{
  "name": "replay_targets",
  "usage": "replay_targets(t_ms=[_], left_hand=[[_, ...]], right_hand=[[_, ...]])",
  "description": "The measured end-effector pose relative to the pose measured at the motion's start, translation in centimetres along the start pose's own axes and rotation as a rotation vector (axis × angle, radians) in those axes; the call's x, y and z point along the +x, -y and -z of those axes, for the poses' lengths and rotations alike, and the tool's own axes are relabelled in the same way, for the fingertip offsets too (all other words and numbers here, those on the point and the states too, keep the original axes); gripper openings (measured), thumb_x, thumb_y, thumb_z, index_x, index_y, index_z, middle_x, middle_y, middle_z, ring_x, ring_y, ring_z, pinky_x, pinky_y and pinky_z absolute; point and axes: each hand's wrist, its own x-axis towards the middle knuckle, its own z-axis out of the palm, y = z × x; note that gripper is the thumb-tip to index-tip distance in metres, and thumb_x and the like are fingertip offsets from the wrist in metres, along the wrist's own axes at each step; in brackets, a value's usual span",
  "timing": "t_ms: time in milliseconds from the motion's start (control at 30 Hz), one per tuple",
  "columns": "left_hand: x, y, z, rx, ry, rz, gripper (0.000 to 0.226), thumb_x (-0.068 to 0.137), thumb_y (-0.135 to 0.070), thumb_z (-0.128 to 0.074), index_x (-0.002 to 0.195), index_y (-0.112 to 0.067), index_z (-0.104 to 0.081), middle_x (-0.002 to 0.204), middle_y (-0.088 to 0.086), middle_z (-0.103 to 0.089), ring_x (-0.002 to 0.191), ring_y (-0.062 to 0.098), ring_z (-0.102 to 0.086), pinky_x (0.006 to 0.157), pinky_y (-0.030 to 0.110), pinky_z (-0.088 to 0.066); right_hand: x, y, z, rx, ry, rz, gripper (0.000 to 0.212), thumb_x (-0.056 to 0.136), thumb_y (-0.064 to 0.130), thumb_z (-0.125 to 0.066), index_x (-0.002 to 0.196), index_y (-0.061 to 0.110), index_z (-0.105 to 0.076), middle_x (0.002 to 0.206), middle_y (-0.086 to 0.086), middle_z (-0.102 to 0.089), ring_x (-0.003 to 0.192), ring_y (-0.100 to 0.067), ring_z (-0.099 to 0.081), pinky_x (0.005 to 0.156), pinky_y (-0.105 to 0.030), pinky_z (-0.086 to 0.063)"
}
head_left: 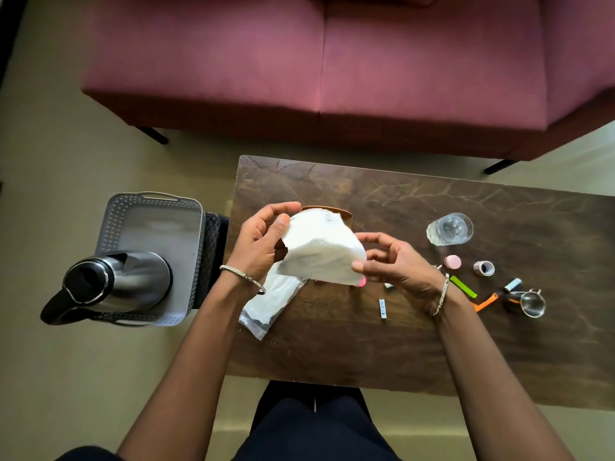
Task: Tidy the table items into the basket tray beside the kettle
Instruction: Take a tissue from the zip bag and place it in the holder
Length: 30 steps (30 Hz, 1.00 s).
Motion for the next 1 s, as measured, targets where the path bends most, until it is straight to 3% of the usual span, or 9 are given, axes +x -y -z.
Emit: replay_targets(t_ms=[67,167,367,567,733,867,1000], left_hand=[[0.1,-0.2,-0.3,-0.018,-0.039,0.010,0.026,0.102,-0.014,-0.047,0.124,-0.010,-0.060,0.106,0.006,-0.067,0.088,0.013,-0.063,0.064,0.025,-0.053],[0.4,-0.1,-0.5,-0.029,-0.097,0.024,0.026,0.103,-0.013,-0.045,0.125,-0.012,-0.059,0.109,0.006,-0.067,0.089,0.012,-0.065,0.064,0.026,-0.056],[1.1,0.7,0.2,0.185,-0.141,0.055,0.026,0.103,-0.009,-0.040,0.119,-0.017,-0.060,0.102,0.003,-0.066,0.090,0.016,-0.062,0.070,0.030,-0.058],[1.5,1.2,0.9,0.367,-0.054,0.126,0.035,0.101,0.001,-0.040,0.105,-0.018,-0.070,0.111,0.006,-0.067,0.092,0.019,-0.066,0.075,0.036,-0.061],[1.6,1.5,0.3,0.150,-0.107,0.213,0.034,0.095,0.008,-0.044,0.095,-0.007,-0.074,0.080,-0.003,-0.071,0.070,0.007,-0.063,0.066,0.019,-0.056],[1.9,1.4,0.4,-0.024,-0.157,0.256,0.023,0.090,0.008,-0.053,0.095,-0.002,-0.073,0.092,0.008,-0.075,0.081,0.013,-0.070,0.068,0.017,-0.055],[2.2,1.6,0.2,-0.028,-0.181,0.228,0.015,0.081,0.005,-0.070,0.093,-0.004,-0.073,0.088,0.009,-0.075,0.081,0.014,-0.072,0.070,0.022,-0.058]], right_hand=[[0.4,-0.6,0.0,-0.002,0.058,-0.008,0.069,0.064,0.027,-0.094,0.125,0.024,-0.064,0.115,-0.014,-0.073,0.112,-0.031,-0.068,0.103,-0.053,-0.051],[1.1,-1.2,0.1,0.056,0.060,-0.041,0.070,0.058,0.025,-0.097,0.121,0.018,-0.068,0.120,-0.013,-0.071,0.116,-0.028,-0.067,0.100,-0.049,-0.053],[1.5,-1.4,1.3,0.258,-0.052,-0.010,0.069,0.064,0.007,-0.089,0.127,0.014,-0.062,0.116,-0.019,-0.070,0.101,-0.030,-0.072,0.071,-0.032,-0.063],[1.2,-0.6,3.1,0.279,-0.160,0.062,0.056,0.074,0.007,-0.080,0.125,0.009,-0.056,0.103,-0.023,-0.074,0.094,-0.033,-0.074,0.073,-0.036,-0.064],[1.4,-0.1,3.6,0.279,-0.132,0.095,0.044,0.080,0.008,-0.073,0.121,0.008,-0.056,0.095,-0.020,-0.076,0.085,-0.029,-0.075,0.076,-0.037,-0.064],[1.7,0.3,4.2,0.247,-0.117,0.090,0.031,0.092,0.004,-0.064,0.121,0.007,-0.057,0.085,-0.012,-0.075,0.078,-0.020,-0.073,0.077,-0.039,-0.063],[2.0,0.9,4.6,0.230,-0.145,0.091,0.019,0.093,0.002,-0.063,0.110,0.010,-0.064,0.089,-0.012,-0.076,0.080,-0.021,-0.073,0.072,-0.035,-0.063]])
